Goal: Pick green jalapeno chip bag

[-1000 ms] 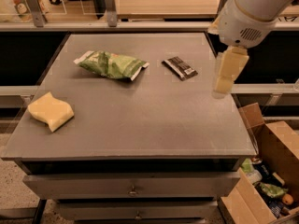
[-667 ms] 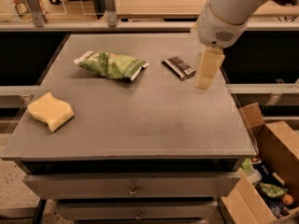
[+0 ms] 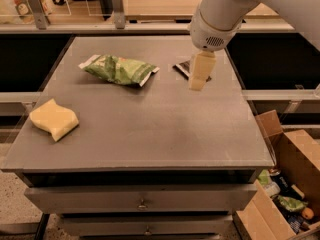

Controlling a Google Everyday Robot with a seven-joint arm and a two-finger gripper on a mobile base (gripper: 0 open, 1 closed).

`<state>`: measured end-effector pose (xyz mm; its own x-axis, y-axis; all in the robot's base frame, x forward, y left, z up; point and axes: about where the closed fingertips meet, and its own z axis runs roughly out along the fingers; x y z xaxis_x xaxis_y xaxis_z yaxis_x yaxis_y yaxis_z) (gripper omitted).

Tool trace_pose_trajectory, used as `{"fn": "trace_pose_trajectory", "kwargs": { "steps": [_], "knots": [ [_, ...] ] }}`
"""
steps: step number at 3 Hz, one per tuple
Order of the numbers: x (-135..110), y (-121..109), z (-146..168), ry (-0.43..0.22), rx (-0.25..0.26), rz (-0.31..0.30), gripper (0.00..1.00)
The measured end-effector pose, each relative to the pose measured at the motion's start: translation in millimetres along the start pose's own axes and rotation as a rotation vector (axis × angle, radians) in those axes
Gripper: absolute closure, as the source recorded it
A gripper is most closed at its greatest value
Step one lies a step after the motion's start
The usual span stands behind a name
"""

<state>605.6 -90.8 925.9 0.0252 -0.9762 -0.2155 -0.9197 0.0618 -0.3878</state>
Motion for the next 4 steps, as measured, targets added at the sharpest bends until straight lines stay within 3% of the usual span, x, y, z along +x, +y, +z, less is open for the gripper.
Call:
{"fn": "trace_pose_trajectory", "kwargs": {
  "steps": [2, 4],
  "knots": [
    [-42, -16, 27, -0.039, 0.021, -0.115, 0.0],
    [-59, -46, 74, -0.109, -0.043, -0.173, 0.0]
  ]
}}
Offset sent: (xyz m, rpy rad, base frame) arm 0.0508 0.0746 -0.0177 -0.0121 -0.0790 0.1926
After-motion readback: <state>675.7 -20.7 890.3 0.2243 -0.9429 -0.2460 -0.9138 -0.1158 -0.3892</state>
